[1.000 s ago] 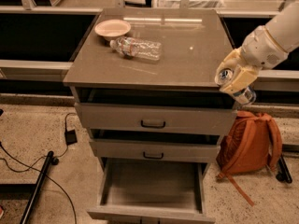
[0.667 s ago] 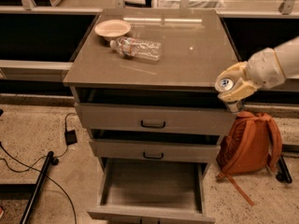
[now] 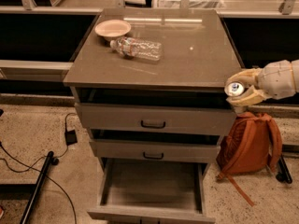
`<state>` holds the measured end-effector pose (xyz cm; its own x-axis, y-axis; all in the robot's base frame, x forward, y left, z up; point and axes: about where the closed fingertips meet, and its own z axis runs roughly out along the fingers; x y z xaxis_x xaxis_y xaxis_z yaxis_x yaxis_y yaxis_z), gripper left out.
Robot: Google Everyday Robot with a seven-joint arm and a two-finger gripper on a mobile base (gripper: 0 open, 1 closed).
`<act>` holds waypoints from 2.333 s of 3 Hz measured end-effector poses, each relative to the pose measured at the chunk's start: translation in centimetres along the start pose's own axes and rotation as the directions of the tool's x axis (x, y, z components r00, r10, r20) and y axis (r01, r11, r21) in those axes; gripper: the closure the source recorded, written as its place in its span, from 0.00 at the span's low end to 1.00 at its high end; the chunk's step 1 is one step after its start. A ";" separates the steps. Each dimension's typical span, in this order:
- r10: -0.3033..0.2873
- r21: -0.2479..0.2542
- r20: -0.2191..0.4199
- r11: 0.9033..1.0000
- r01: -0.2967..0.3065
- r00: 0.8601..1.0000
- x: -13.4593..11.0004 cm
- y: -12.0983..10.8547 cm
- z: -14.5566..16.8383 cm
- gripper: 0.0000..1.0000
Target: Place redbull can into bottom drawer
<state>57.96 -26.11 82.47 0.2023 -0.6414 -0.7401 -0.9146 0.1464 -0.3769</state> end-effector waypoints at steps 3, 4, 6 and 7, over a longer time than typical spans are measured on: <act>0.237 -0.078 0.113 0.970 -0.229 0.965 4.0 8.1 1.9 1.00; 0.250 -0.078 0.123 0.967 -0.242 0.960 4.3 8.4 2.0 1.00; 0.384 -0.102 0.249 0.923 -0.371 0.889 11.2 13.5 7.0 1.00; 0.431 -0.149 0.303 0.902 -0.405 0.850 16.5 18.3 10.9 1.00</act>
Offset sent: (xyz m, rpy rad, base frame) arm -0.0549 -0.0182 -0.0947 0.2017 0.2482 -0.0820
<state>48.40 -25.81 57.35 -0.1163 -0.2536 -0.9603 -0.9592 0.2796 0.0423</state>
